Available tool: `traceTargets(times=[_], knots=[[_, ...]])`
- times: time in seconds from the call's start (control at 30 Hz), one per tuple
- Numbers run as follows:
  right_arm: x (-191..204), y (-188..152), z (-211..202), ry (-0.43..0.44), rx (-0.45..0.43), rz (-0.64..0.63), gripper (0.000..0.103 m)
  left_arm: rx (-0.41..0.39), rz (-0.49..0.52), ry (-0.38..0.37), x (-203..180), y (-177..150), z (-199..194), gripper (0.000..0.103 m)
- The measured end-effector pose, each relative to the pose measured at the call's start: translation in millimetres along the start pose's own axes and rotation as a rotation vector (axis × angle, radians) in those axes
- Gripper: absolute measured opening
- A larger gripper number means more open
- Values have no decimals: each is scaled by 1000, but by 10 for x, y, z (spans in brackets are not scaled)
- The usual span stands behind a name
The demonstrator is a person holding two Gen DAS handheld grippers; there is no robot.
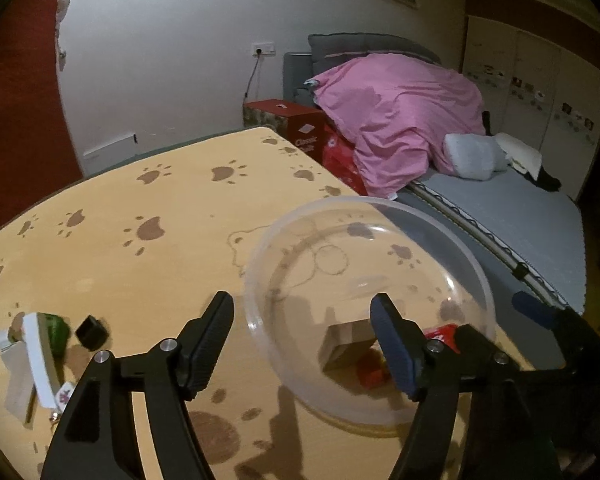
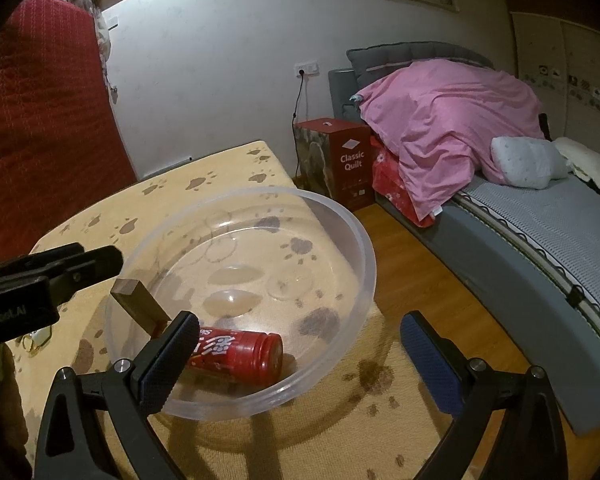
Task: Organize rigid objects
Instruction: 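Carry the dark wooden block into the clear bowl and open the left tool, then move the left tool back and grasp the white foam block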
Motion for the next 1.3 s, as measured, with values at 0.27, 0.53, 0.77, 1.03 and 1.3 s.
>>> traceTargets(times=[0.27,0.53,0.77,1.03,1.3], knots=[[74,-1,-6,32,12,-3,103,9,-18,42,224,-100,-40,81],[387,9,105,92,61,-81,103,24,-38,85,502,-239,-121,81],[583,82,357,97,139,-157,103,35,-82,115,816,-356,-173,84],[509,173,537,-23,133,-155,103,72,-124,168,1215,-520,-140,84],[551,236,532,-57,92,-139,103,92,-178,232,1654,-646,-131,84]])
Point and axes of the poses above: each gripper's, at about its wrist camera, not at the fingertips, and z roughly the way its jaws point, x to its left, y to its top, the point moved 3 cm from there along z, roughly the way its jaws point, and after that the axes turned 15 degrees about y, right-handed, at the moved point
